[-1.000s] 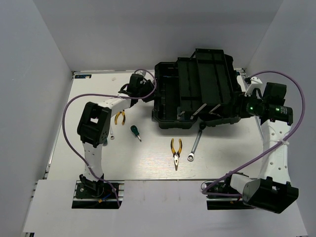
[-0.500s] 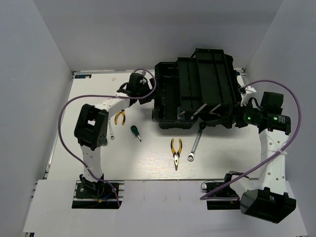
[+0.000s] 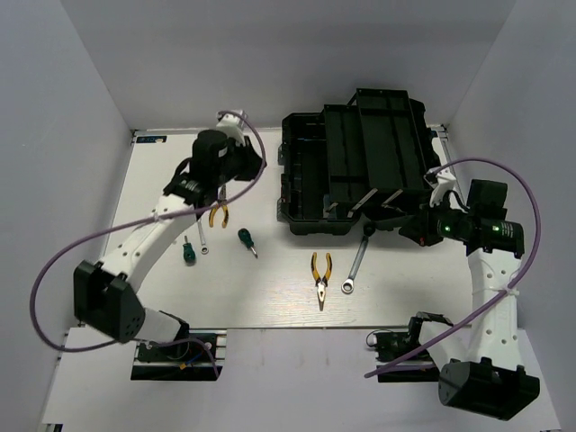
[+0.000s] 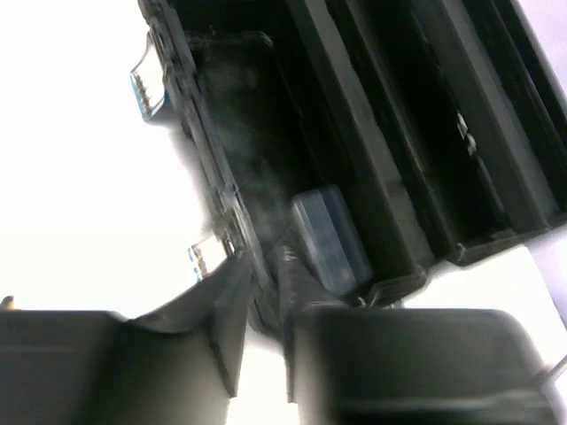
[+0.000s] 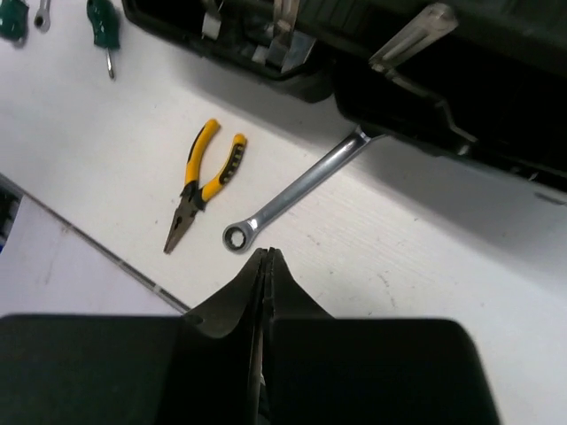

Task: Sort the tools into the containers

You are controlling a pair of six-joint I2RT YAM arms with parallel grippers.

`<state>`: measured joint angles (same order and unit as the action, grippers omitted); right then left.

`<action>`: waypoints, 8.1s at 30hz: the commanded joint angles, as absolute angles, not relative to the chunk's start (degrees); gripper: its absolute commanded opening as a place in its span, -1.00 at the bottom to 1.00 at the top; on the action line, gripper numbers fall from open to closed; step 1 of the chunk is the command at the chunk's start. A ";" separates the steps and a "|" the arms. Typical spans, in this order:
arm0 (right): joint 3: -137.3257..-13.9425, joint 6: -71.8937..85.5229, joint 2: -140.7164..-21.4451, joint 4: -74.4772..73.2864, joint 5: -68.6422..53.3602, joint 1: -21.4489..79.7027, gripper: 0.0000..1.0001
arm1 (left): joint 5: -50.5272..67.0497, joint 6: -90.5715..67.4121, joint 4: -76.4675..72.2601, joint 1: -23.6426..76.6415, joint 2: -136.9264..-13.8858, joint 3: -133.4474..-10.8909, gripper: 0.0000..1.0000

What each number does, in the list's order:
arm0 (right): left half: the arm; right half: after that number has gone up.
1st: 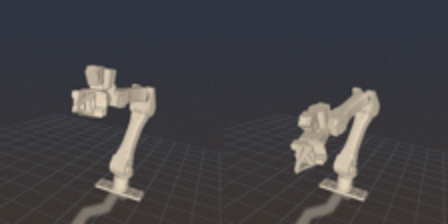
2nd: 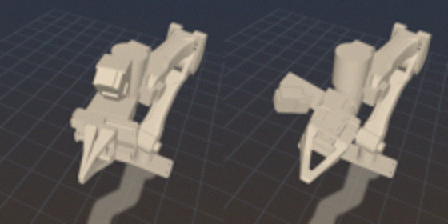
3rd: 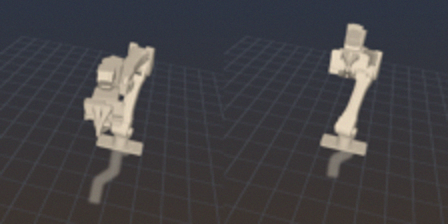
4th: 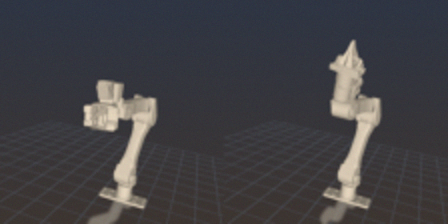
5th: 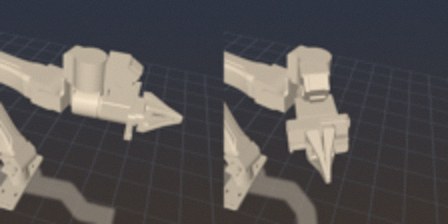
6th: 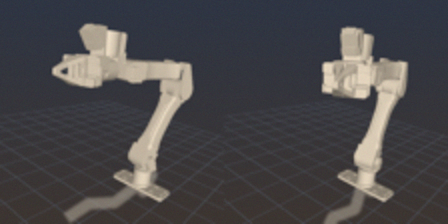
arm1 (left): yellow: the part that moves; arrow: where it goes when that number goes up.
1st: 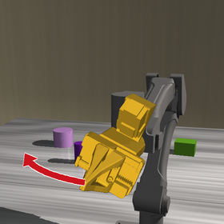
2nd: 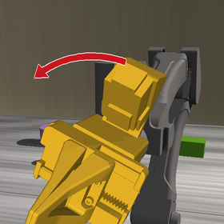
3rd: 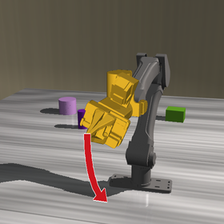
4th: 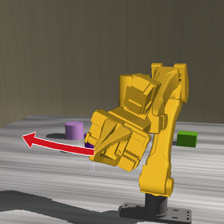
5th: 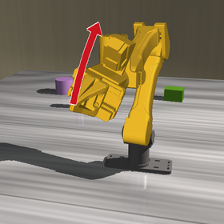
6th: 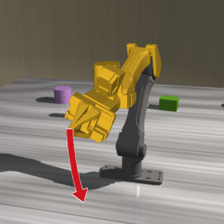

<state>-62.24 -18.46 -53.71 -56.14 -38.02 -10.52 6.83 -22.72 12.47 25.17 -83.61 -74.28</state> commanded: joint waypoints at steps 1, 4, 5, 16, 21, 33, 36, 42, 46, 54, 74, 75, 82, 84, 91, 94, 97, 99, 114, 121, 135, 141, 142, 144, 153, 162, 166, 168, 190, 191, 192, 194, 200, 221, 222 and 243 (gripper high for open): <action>-59.78 -18.54 -52.74 -59.06 -40.34 -9.23 -1.00 | 10.97 -14.96 16.42 26.28 -77.62 -66.74 -0.78; -55.38 -17.23 -49.58 -56.00 -39.03 -8.00 -1.00 | 15.18 -13.19 16.96 27.68 -70.42 -60.83 -1.00; -54.85 -16.27 -48.61 -55.29 -37.37 -7.65 -1.00 | 16.16 -12.57 16.96 28.47 -68.83 -59.69 -1.00; -46.86 -13.45 -46.58 -48.97 -18.56 9.46 -1.00 | 9.93 -7.82 24.17 30.50 -48.09 -48.17 0.18; -45.18 -17.39 -46.67 -45.79 -5.29 17.39 -0.64 | 7.56 -8.44 22.94 30.50 -44.74 -43.16 0.29; -37.62 -22.87 -46.48 -44.91 -8.96 29.18 0.81 | 5.63 -8.44 22.94 30.50 -44.12 -40.96 0.34; -37.53 -19.79 -49.11 -42.81 -7.65 30.84 0.79 | 5.63 -8.44 22.94 30.50 -44.65 -40.96 0.34; -39.20 -8.99 -54.84 -39.12 -7.03 33.66 0.18 | 5.63 -8.96 22.94 29.97 -45.70 -40.96 0.34; -39.55 1.10 -57.22 -35.70 -1.69 34.71 0.40 | 5.10 -8.96 22.94 29.97 -45.70 -40.43 0.34; -33.84 7.29 -57.64 -24.00 9.40 39.20 0.65 | 4.57 -8.96 22.94 29.44 -46.23 -39.91 0.34; -33.84 9.32 -71.28 -16.34 18.72 45.52 0.28 | 4.04 -8.96 22.94 29.44 -46.24 -39.90 0.34; -33.92 9.40 -71.45 -16.43 18.89 45.53 0.28 | 4.04 -8.96 22.94 29.44 -46.23 -39.90 0.34; -33.57 9.05 -70.77 -19.77 19.51 45.35 0.25 | 4.57 -8.96 22.94 29.44 -46.23 -39.90 0.34; -33.57 8.09 -70.58 -19.77 18.81 45.35 0.23 | 5.09 -8.44 22.94 29.44 -45.70 -39.90 0.34; -37.70 6.51 -73.56 -26.54 18.19 45.26 0.23 | 5.63 -8.44 22.41 29.44 -45.18 -39.90 0.34; -38.84 5.54 -74.70 -29.26 19.07 45.35 0.23 | 5.63 -8.44 22.41 29.44 -44.65 -39.90 0.34; -38.50 3.96 -74.97 -30.40 19.51 45.26 0.23 | 5.63 -8.44 22.41 29.44 -44.65 -39.90 0.34; -38.15 2.55 -74.79 -31.20 18.90 45.09 0.23 | 6.15 -8.44 22.41 29.44 -44.65 -39.90 0.34; -35.59 -5.45 -74.35 -32.69 12.39 43.07 0.17 | 6.68 -8.44 22.41 29.44 -43.59 -39.38 0.34; -37.26 -8.34 -77.87 -34.72 8.27 39.11 0.08 | 6.68 -8.44 22.41 29.44 -43.07 -39.38 0.36; -41.13 -8.00 -79.62 -39.99 6.07 36.65 0.08 | 6.68 -8.44 21.88 29.44 -43.07 -39.38 0.36; -43.07 -7.12 -83.05 -40.78 3.26 36.39 0.08 | 6.68 -8.44 21.88 29.44 -42.54 -39.38 0.36; -43.41 -6.95 -83.49 -41.04 2.90 36.30 0.08 | 6.68 -8.44 21.88 29.44 -42.54 -39.38 0.36; -43.77 -6.77 -83.93 -41.39 1.59 36.30 0.08 | 6.68 -8.44 21.88 29.44 -42.54 -39.38 0.36; -45.26 -5.89 -85.52 -42.45 -1.93 36.12 0.02 | 6.68 -8.44 21.88 29.44 -42.01 -39.38 0.36; -45.79 -4.93 -86.05 -42.89 -6.50 36.65 -0.14 | 6.68 -8.44 21.88 29.44 -42.01 -39.38 0.36; -46.32 -4.22 -86.22 -43.42 -8.43 37.53 -0.18 | 6.68 -8.44 21.88 29.44 -42.01 -39.38 0.36; -46.41 -3.70 -86.31 -43.68 -9.66 38.41 -0.18 | 6.68 -8.44 21.88 29.44 -42.01 -39.38 0.36; -45.96 1.67 -86.04 -42.45 -7.21 44.91 -0.14 | 6.68 -8.44 21.88 29.44 -41.48 -39.38 0.36; -45.97 1.84 -85.96 -42.45 -6.51 45.00 -0.14 | 6.68 -8.44 21.88 29.44 -41.48 -39.38 0.36; -46.05 2.37 -85.78 -42.36 -5.98 45.17 -0.14 | 6.68 -8.44 21.88 29.44 -41.48 -39.38 0.36; -46.49 2.90 -85.17 -42.10 -3.88 44.91 -0.14 | 6.68 -8.44 21.88 29.44 -41.48 -39.38 0.36; -47.55 -2.35 -79.11 -42.97 -0.53 44.74 -0.08 | 6.68 -8.44 21.88 29.44 -40.96 -39.38 0.36; -56.33 -87.27 -75.23 -59.94 -10.89 40.78 0.34 | 6.15 -8.44 21.88 29.44 -42.01 -38.85 0.36; -58.08 -88.23 -75.58 -60.46 -11.42 40.52 0.37 | 6.15 -8.44 21.88 29.44 -42.01 -38.85 0.36; -54.41 -113.46 -80.86 -57.23 -8.70 40.43 0.42 | 7.90 -8.44 21.88 29.44 -39.38 -38.32 0.36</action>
<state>-55.31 -107.07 -80.84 -59.53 -8.95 40.23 6.44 -8.93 22.28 29.74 -40.42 -38.83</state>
